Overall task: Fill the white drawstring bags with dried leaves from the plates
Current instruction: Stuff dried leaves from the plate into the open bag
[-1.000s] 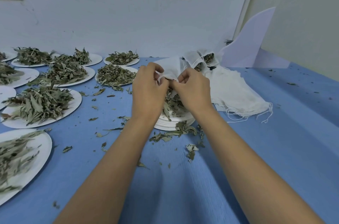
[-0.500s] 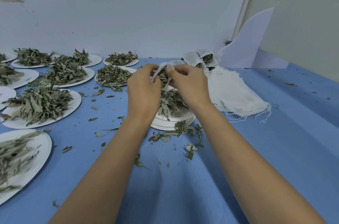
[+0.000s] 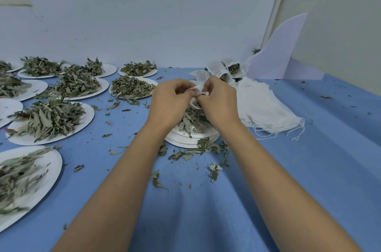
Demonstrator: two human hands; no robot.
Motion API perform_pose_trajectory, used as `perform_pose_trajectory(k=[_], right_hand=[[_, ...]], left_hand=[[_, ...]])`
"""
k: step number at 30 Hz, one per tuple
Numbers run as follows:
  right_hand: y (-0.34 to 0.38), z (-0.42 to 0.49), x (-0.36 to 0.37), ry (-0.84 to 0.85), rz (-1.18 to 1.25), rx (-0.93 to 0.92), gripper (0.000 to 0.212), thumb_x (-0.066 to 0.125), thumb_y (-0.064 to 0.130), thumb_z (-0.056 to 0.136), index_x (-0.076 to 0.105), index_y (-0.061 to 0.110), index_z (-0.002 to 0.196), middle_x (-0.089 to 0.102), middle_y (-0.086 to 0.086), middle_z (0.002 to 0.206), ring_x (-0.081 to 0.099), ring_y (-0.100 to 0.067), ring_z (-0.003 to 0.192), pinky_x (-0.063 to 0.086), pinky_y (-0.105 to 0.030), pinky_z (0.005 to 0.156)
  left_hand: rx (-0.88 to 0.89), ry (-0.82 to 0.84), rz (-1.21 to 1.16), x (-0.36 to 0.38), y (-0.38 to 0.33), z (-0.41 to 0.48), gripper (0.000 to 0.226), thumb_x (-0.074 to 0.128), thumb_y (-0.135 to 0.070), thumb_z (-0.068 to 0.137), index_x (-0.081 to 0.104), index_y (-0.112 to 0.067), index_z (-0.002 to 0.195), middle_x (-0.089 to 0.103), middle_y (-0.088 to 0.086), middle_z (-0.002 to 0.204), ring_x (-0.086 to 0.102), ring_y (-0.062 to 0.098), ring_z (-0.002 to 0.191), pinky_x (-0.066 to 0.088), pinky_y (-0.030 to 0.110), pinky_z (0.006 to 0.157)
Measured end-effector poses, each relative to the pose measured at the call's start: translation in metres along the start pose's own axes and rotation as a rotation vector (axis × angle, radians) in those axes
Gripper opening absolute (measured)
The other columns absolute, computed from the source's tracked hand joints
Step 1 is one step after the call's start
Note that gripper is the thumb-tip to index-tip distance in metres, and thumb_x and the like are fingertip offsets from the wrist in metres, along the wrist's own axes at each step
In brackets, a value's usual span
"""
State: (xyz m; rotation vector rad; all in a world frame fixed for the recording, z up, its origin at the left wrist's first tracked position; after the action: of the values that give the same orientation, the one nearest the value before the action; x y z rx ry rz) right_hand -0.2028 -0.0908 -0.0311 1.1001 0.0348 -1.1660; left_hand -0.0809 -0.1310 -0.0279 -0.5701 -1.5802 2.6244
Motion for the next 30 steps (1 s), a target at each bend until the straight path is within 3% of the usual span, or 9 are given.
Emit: perform_pose_trajectory(k=[5, 7, 11, 15, 20, 24, 26, 28, 30], right_hand=[[-0.006, 0.002, 0.0, -0.004, 0.124, 0.148, 0.019, 0.067, 0.013, 0.077, 0.05, 0.02, 0.072, 0.052, 0.009, 0.071, 0.05, -0.008, 0.068, 0.035, -0.014, 0.051], [-0.006, 0.001, 0.004, 0.055, 0.273, 0.212, 0.013, 0.068, 0.014, 0.076, 0.056, 0.018, 0.081, 0.057, 0.006, 0.077, 0.055, -0.01, 0.072, 0.042, -0.017, 0.055], [-0.001, -0.001, 0.011, 0.228, 0.47, 0.269, 0.027, 0.072, 0.009, 0.073, 0.061, 0.014, 0.098, 0.062, 0.001, 0.085, 0.061, -0.012, 0.075, 0.05, -0.023, 0.065], [-0.001, -0.001, 0.006, 0.107, 0.251, 0.184, 0.022, 0.074, 0.013, 0.073, 0.058, 0.017, 0.087, 0.057, 0.01, 0.076, 0.054, -0.003, 0.067, 0.039, -0.006, 0.05], [-0.001, -0.001, 0.001, 0.002, 0.117, 0.13, 0.019, 0.07, 0.014, 0.075, 0.053, 0.02, 0.071, 0.056, 0.01, 0.072, 0.055, -0.011, 0.073, 0.037, -0.013, 0.053], [0.0, -0.001, 0.01, 0.229, 0.506, 0.301, 0.025, 0.074, 0.017, 0.079, 0.061, 0.011, 0.099, 0.066, -0.001, 0.079, 0.066, -0.012, 0.068, 0.058, -0.027, 0.07], [0.0, 0.001, 0.008, 0.296, 0.627, 0.321, 0.032, 0.074, 0.019, 0.081, 0.059, 0.01, 0.108, 0.068, -0.004, 0.086, 0.068, -0.01, 0.067, 0.059, -0.028, 0.072], [-0.001, 0.004, 0.003, 0.314, 0.404, 0.231, 0.035, 0.076, 0.03, 0.078, 0.057, 0.018, 0.106, 0.062, 0.001, 0.096, 0.065, -0.008, 0.075, 0.053, -0.025, 0.069], [-0.004, 0.003, 0.005, 0.399, 0.057, 0.133, 0.059, 0.077, 0.047, 0.071, 0.052, 0.024, 0.119, 0.052, 0.004, 0.114, 0.054, -0.012, 0.104, 0.045, -0.025, 0.08]], left_hand=[[0.074, -0.057, 0.125, 0.001, -0.004, -0.002, 0.012, 0.062, -0.012, 0.088, 0.072, -0.015, 0.094, 0.065, -0.008, 0.076, 0.056, 0.003, 0.071, 0.039, 0.005, 0.062], [0.094, -0.099, 0.165, 0.0, -0.004, -0.003, 0.01, 0.062, -0.014, 0.089, 0.071, -0.014, 0.093, 0.064, -0.007, 0.077, 0.054, 0.001, 0.068, 0.038, 0.003, 0.06], [0.017, -0.163, 0.082, -0.005, 0.001, 0.0, 0.007, 0.062, -0.014, 0.089, 0.068, -0.013, 0.093, 0.063, -0.008, 0.076, 0.054, -0.002, 0.064, 0.039, 0.005, 0.056], [-0.004, -0.15, 0.016, -0.007, 0.002, 0.001, 0.002, 0.066, -0.017, 0.087, 0.067, -0.017, 0.087, 0.06, -0.011, 0.072, 0.054, -0.001, 0.065, 0.041, 0.005, 0.056], [-0.004, -0.148, 0.032, -0.005, 0.0, 0.0, 0.008, 0.067, -0.015, 0.084, 0.066, -0.022, 0.079, 0.06, -0.012, 0.069, 0.055, 0.002, 0.062, 0.039, 0.006, 0.051], [-0.02, -0.305, 0.048, -0.017, 0.005, 0.0, 0.005, 0.065, -0.019, 0.089, 0.066, -0.017, 0.085, 0.058, -0.014, 0.072, 0.057, -0.002, 0.059, 0.043, 0.007, 0.053], [-0.072, -0.364, -0.05, -0.023, 0.011, 0.001, 0.003, 0.063, -0.015, 0.091, 0.065, -0.014, 0.089, 0.06, -0.009, 0.075, 0.061, 0.001, 0.057, 0.05, 0.011, 0.056], [-0.113, -0.412, -0.166, -0.027, 0.016, 0.0, 0.002, 0.062, -0.01, 0.091, 0.064, -0.011, 0.091, 0.063, 0.001, 0.081, 0.062, 0.002, 0.055, 0.051, 0.012, 0.053], [-0.123, -0.459, -0.225, -0.029, 0.018, 0.0, 0.005, 0.062, -0.01, 0.091, 0.065, -0.007, 0.094, 0.064, 0.004, 0.086, 0.062, 0.004, 0.06, 0.05, 0.01, 0.054]])
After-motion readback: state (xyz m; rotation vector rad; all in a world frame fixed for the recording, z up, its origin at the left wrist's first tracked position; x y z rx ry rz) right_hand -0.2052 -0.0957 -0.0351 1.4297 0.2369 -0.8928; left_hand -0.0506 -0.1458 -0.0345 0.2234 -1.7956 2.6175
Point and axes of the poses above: each hand's wrist, its own z-axis towards the middle knuckle, its own x-axis out of the palm, y = z × x, the point moved 5 cm from there along z, towards the middle knuckle
